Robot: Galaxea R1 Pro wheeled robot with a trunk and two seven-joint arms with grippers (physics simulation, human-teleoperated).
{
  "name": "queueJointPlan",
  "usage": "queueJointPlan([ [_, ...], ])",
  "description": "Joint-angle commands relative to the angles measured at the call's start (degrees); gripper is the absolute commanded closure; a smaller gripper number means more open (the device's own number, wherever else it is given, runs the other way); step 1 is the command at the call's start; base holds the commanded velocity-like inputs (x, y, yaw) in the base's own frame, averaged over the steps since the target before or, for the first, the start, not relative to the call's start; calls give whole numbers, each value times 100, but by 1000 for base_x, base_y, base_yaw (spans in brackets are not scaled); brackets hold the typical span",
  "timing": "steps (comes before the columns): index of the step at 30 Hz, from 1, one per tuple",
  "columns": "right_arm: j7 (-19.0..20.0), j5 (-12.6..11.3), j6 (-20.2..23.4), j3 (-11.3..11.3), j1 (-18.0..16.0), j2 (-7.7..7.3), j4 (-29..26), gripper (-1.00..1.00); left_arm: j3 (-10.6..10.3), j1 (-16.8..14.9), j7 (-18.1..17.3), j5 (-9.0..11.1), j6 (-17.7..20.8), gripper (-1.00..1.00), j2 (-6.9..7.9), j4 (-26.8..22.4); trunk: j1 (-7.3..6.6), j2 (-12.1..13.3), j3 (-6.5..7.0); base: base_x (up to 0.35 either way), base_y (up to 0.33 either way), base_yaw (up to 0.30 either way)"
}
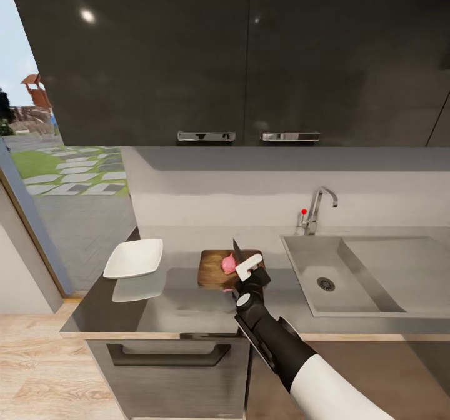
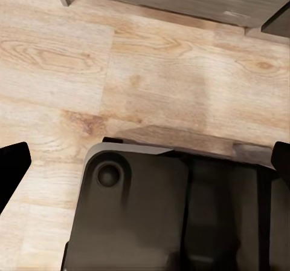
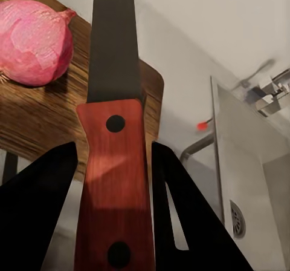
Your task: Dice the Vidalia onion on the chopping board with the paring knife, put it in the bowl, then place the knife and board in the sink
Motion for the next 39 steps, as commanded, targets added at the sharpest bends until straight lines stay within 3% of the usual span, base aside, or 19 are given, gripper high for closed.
queueJointPlan([
  [1,-6,38,45,15,-7,0,10,100,-13,1,20,57,-13,-100,1,-5,4,-13,-12,0,0,0],
  [39,-5,39,45,19,-10,41,192,100,-13,0,20,57,-13,-100,1,7,4,-13,-13,17,16,0],
])
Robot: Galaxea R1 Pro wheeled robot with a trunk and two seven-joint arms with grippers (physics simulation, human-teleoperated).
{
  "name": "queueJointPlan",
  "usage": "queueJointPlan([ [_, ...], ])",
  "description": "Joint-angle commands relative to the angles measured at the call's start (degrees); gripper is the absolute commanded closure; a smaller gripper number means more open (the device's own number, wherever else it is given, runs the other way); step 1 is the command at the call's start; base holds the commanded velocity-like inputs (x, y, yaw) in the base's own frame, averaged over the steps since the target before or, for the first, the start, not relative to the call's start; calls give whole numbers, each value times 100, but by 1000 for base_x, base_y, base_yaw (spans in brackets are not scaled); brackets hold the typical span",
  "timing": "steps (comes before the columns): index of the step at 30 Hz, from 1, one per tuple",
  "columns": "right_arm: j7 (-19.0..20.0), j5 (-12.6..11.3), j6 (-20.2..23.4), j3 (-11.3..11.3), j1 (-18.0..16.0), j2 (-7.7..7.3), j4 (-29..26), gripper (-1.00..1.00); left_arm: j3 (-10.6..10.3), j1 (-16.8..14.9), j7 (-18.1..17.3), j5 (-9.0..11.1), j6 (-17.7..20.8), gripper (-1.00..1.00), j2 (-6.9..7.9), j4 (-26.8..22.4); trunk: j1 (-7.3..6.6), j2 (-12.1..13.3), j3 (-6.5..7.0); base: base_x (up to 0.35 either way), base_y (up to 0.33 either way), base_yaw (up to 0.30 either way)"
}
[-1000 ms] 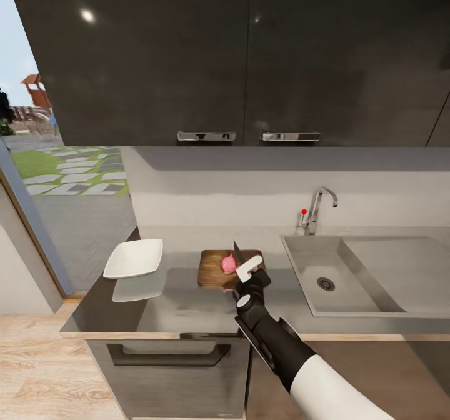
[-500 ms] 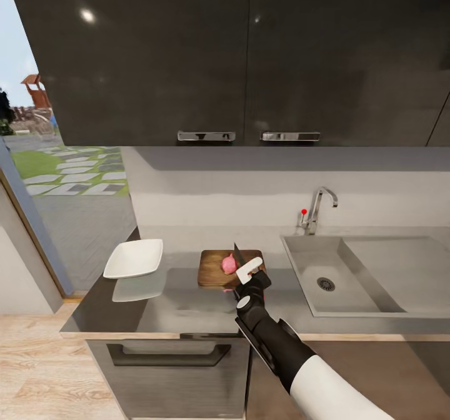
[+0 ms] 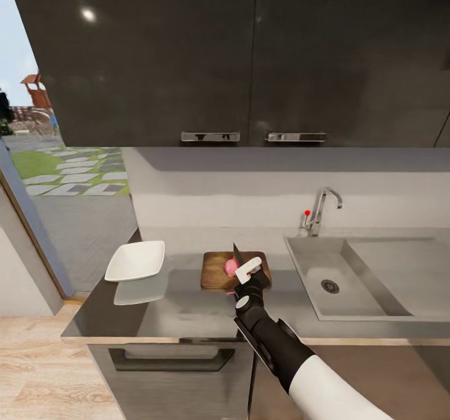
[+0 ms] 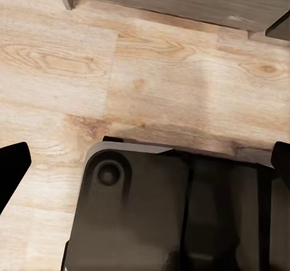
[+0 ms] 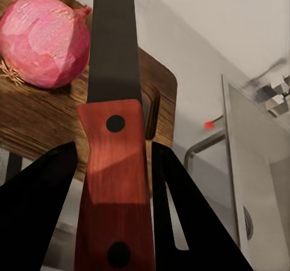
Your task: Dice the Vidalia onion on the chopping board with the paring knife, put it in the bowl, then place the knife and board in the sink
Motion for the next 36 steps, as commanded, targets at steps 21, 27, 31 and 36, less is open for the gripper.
queueJointPlan([
  [21,-7,36,71,15,-5,10,0,100,-13,1,20,57,-13,-100,1,-6,4,-13,-161,2,0,0],
  [27,-7,36,77,15,-8,10,5,100,-13,1,20,57,-13,-100,1,-6,4,-13,-216,87,0,0],
  [31,-7,36,79,15,-6,8,3,100,-13,1,20,57,-13,-100,1,-6,4,-13,-252,32,0,0],
  [36,-7,36,79,15,-4,4,0,100,-13,1,20,57,-13,-100,1,-1,4,-13,-271,4,0,0],
])
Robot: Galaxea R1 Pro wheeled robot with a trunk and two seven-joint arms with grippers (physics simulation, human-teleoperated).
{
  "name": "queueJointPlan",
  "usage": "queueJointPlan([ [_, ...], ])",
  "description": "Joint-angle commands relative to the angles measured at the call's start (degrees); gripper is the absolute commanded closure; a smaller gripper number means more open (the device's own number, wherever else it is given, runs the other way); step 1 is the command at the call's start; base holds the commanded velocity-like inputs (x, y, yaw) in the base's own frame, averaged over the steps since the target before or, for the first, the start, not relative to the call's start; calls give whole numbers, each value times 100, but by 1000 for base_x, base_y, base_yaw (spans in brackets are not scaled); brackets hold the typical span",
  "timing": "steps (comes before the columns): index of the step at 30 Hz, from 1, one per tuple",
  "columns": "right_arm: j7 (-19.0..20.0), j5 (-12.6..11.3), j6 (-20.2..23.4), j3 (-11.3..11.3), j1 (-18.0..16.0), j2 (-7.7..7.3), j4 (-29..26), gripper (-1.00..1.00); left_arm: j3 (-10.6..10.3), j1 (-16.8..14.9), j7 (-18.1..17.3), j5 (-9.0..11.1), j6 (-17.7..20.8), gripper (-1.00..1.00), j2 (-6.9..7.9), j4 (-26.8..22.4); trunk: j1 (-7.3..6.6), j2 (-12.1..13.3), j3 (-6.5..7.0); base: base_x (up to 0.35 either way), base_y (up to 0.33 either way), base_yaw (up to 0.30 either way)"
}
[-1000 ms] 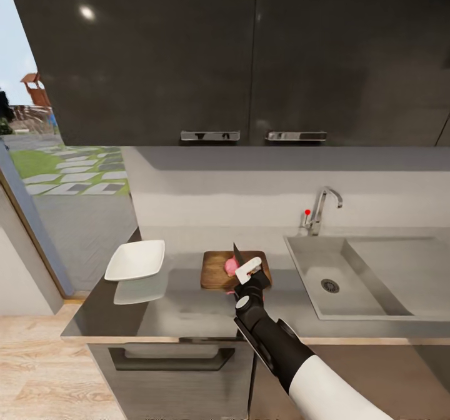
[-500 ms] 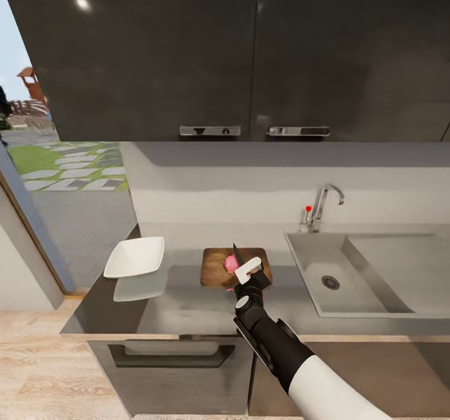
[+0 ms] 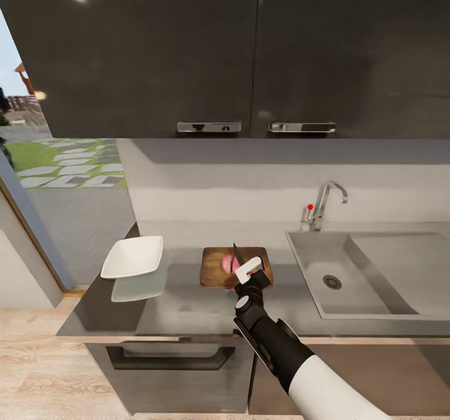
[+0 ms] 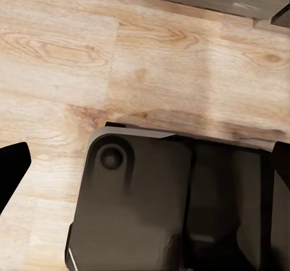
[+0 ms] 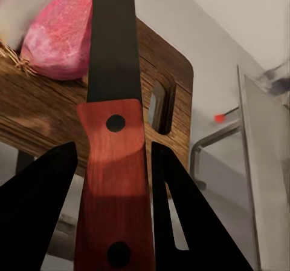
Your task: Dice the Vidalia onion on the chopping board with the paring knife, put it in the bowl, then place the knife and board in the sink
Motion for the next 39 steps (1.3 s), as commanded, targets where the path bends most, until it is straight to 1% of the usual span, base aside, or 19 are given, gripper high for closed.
queueJointPlan([
  [1,-9,-33,30,14,-6,-2,4,100,-13,1,20,57,-12,-100,1,-2,4,-11,-12,0,0,0],
  [39,-18,-33,30,14,-8,-2,4,100,-13,-1,20,57,-12,-100,1,24,4,-11,-12,0,0,0],
])
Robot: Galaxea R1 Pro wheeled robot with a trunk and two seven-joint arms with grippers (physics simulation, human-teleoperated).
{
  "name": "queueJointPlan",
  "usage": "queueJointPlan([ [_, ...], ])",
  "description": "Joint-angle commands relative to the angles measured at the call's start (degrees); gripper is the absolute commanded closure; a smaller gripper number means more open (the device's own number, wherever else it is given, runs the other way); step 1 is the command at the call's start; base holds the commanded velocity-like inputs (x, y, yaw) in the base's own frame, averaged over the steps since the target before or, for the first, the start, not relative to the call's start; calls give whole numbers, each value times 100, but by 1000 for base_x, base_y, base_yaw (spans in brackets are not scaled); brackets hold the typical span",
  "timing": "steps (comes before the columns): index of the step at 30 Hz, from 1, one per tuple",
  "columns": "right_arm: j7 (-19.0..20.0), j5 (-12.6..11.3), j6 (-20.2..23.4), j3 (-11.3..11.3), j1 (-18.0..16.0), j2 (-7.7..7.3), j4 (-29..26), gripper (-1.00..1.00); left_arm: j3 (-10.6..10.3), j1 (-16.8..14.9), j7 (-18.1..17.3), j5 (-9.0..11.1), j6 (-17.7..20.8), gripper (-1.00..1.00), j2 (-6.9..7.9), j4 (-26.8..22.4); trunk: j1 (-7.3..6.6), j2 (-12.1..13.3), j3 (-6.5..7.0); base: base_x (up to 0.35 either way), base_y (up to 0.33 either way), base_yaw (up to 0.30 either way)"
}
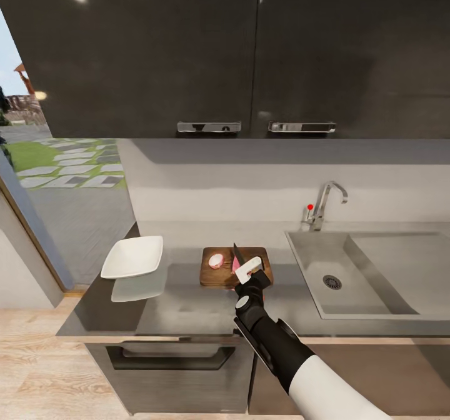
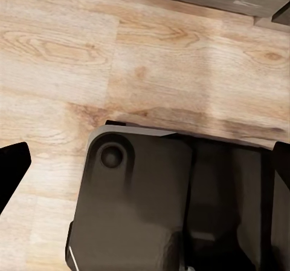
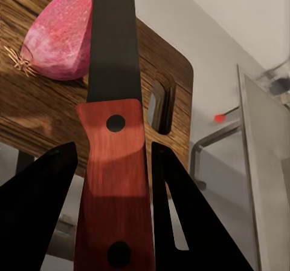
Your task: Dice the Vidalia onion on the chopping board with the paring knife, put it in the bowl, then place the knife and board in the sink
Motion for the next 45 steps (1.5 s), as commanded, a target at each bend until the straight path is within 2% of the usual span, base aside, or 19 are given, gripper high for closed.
queueJointPlan([
  [1,-9,-19,31,15,-5,-1,3,100,-13,2,20,57,-12,-100,1,-6,4,-12,-12,0,0,0],
  [30,-9,-19,29,15,-4,7,3,100,-13,4,20,57,-12,-100,1,-5,4,-12,-27,0,1,0],
  [40,-7,-19,33,15,-6,7,3,100,-13,3,20,57,-12,-100,1,2,4,-12,-27,0,267,0],
  [45,-8,-19,31,15,-4,7,3,100,-13,4,20,57,-12,-100,1,2,4,-12,-27,0,65,0],
])
